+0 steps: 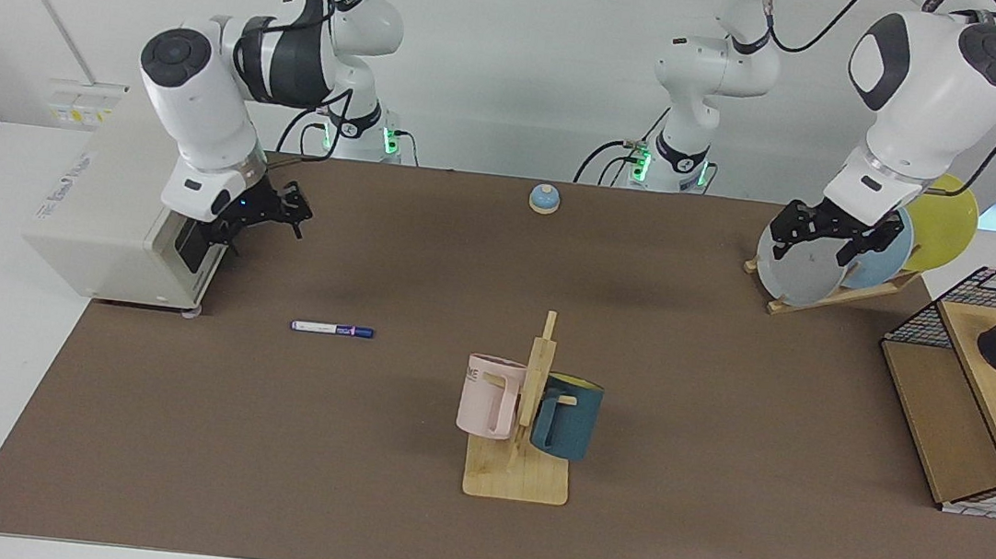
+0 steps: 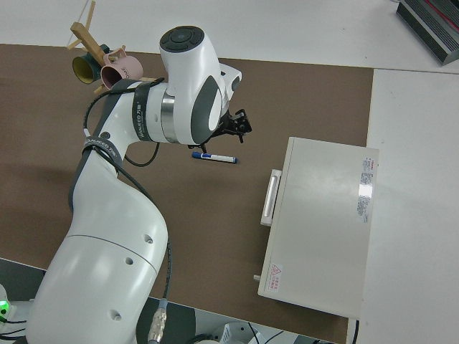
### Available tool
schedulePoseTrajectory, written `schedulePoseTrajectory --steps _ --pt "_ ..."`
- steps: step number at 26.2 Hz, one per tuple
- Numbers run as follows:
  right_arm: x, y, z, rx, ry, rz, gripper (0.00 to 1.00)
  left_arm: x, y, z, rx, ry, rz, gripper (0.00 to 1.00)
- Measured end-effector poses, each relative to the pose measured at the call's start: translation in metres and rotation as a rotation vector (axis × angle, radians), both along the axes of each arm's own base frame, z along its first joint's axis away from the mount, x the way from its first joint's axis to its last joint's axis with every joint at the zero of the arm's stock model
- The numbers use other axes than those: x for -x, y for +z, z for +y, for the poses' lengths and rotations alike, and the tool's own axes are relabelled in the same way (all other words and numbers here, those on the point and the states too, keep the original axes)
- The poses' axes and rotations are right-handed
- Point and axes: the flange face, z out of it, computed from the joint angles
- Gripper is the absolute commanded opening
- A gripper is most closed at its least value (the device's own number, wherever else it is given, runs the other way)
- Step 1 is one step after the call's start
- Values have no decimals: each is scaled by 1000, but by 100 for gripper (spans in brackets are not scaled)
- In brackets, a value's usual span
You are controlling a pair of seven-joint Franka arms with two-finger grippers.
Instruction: Put markers into pen holder
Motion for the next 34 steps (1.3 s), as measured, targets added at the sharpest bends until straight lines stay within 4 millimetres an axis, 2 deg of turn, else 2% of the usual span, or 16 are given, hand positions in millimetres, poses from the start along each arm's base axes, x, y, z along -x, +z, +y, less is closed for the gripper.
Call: schedulePoseTrajectory --steps 4,8,12,16,20,26,34 --pt "-10 -43 -3 -14 251 -26 100 0 -2 0 0 0 3 100" --pt "-12 -78 -7 -27 481 -19 100 -1 -6 1 0 0 -1 100" --pt "-6 -111 -5 -36 573 -6 100 -10 -16 5 0 -19 -30 100" --pt "2 -135 0 -37 624 -14 100 -17 -25 5 0 -32 -45 100" --pt "2 -146 14 -30 703 -50 100 -20 -29 3 0 -42 -44 100" --pt "-2 -147 42 -16 765 -101 100 -20 -29 3 1 -110 -43 100" --pt "-7 -165 40 -5 797 -131 99 -20 -29 3 4 -236 -41 100"
